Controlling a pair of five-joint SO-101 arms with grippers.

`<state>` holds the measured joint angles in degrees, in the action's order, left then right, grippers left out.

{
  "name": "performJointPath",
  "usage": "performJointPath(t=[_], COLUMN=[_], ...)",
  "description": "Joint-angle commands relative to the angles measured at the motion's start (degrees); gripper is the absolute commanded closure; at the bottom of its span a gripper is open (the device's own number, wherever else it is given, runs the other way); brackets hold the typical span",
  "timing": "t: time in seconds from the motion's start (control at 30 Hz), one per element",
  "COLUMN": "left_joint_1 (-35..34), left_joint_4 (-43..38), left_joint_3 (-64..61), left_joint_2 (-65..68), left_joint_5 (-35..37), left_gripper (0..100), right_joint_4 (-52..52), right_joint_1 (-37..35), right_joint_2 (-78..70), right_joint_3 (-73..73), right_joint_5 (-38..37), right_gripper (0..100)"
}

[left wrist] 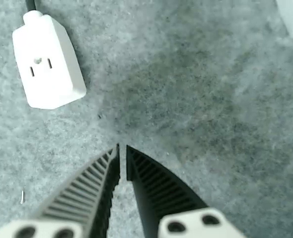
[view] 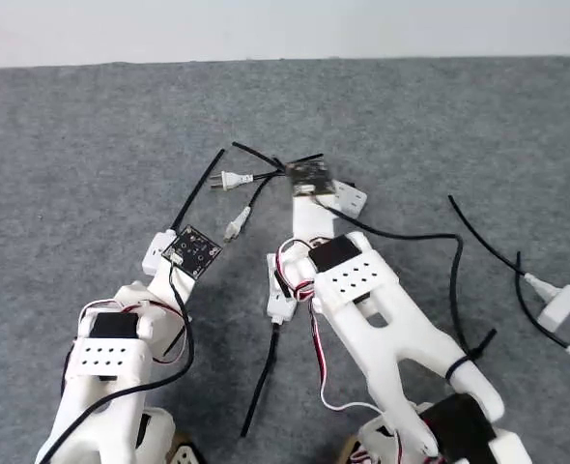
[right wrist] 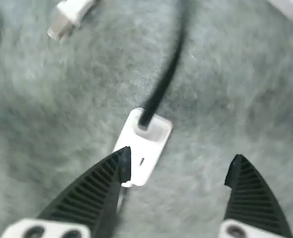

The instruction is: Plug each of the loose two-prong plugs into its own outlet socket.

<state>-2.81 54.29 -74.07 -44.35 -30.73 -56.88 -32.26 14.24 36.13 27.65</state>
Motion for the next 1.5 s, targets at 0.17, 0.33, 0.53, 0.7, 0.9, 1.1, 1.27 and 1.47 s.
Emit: performJointPath(t=[0.17,0.33,0.53,0.7,0.9,1.1,1.27,1.47], left_joint_1=[-3.87,-4.48,-4.48,-4.40,-4.40,-4.31,-4.22,-4.22], left_joint_4=[-1.32,-1.41,-1.41,-1.41,-1.41,-1.41,-1.41,-1.41], left_joint_3=[2.59,2.68,2.68,2.68,2.68,2.68,2.68,2.68], left_joint_2=[-1.14,-1.14,-1.14,-1.14,-1.14,-1.14,-1.14,-1.05], left_joint_5=[0.79,0.79,0.79,0.79,0.79,0.79,0.79,0.79], left_gripper=[99,99,99,99,99,99,99,99], right_joint_4=[4.44,10.24,5.23,6.64,1.27,-6.81,-12.44,-14.55], right_joint_1=[-8.48,-8.04,-4.35,-0.13,4.62,17.54,34.24,54.29], right_joint_2=[-6.81,-16.22,-19.56,-21.23,-15.60,-3.12,3.21,2.33], right_joint_3=[-3.52,-5.63,-10.73,-10.73,-10.73,-10.55,-10.46,-10.46], right_joint_5=[8.53,8.35,8.35,1.14,1.85,-4.92,-13.89,-26.02], right_gripper=[70.0,70.3,81.6,98.0,99.1,99.1,99.1,99.1])
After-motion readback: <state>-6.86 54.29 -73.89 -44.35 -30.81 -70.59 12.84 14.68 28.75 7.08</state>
